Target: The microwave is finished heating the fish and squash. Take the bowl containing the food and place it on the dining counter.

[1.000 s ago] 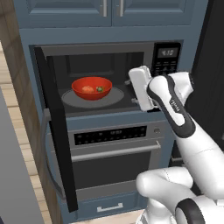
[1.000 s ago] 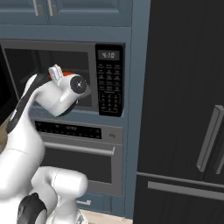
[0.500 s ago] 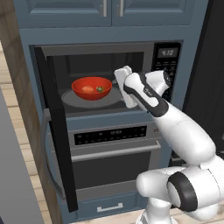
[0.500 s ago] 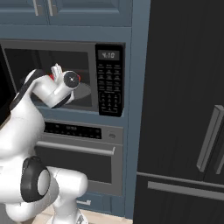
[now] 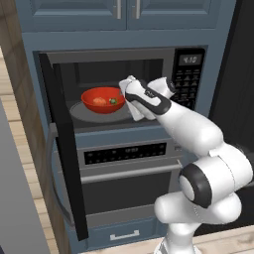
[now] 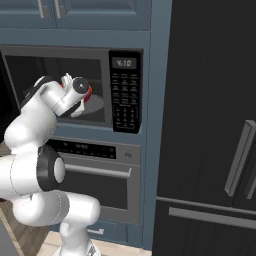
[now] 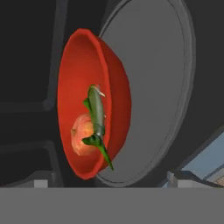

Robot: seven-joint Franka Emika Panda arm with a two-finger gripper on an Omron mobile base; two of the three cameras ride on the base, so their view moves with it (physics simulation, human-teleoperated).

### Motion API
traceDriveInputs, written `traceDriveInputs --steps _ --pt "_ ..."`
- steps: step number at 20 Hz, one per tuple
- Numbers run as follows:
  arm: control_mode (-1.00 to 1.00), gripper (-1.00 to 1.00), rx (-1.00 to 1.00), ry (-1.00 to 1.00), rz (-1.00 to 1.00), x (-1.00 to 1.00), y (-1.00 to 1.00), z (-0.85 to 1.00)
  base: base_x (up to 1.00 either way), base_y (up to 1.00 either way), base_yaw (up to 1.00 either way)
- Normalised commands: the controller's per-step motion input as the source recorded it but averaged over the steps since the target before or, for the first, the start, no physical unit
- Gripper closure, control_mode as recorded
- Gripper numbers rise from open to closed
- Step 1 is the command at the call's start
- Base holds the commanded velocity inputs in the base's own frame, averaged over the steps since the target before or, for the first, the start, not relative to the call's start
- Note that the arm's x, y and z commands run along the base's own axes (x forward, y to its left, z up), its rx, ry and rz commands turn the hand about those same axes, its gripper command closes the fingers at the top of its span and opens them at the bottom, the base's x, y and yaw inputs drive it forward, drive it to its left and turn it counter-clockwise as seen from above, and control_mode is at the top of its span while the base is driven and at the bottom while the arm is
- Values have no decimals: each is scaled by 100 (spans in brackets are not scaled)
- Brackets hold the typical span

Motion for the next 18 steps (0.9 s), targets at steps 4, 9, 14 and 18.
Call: traceDriveInputs --steps 4,9,14,18 --pt "-100 -100 -4 7 0 33 19 -18 0 0 0" --pt "-100 -100 -5 8 0 31 19 -24 0 0 0" --pt "-100 -100 -5 8 0 26 20 -23 0 0 0" --pt "-100 -100 -6 6 0 28 22 -21 0 0 0"
